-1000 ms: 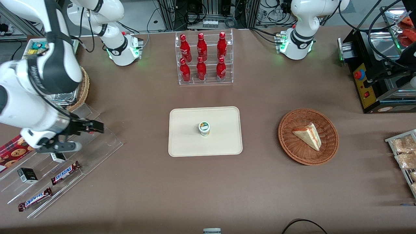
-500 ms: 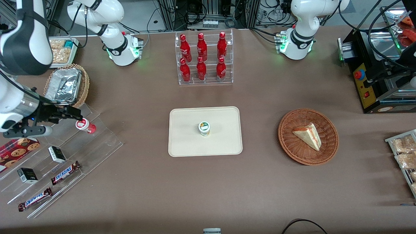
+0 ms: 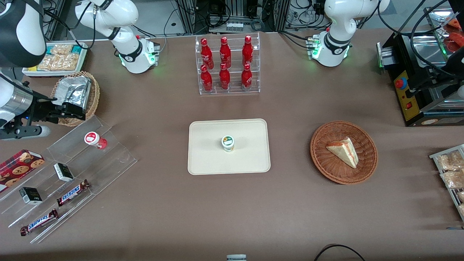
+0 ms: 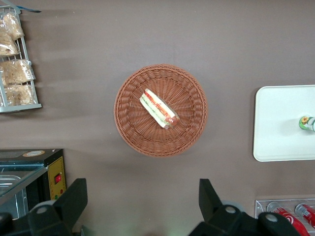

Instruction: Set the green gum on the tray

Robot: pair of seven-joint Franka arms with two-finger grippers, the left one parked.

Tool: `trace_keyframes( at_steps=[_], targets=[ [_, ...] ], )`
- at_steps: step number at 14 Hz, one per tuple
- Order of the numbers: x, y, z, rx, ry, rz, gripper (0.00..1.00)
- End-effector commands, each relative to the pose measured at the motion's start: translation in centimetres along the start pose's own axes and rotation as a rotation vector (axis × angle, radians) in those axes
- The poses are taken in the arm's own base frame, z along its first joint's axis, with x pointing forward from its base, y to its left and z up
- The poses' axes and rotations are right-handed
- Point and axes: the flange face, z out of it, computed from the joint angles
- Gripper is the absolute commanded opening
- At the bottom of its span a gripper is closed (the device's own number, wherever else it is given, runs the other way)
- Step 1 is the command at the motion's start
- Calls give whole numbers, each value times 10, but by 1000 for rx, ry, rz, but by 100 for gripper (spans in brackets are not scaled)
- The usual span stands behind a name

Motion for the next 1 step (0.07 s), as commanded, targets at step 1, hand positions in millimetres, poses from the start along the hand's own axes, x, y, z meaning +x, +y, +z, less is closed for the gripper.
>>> trace_keyframes(
  at_steps=[1],
  targets=[
    [-15, 2, -12, -31, -9, -3, 100]
  ],
)
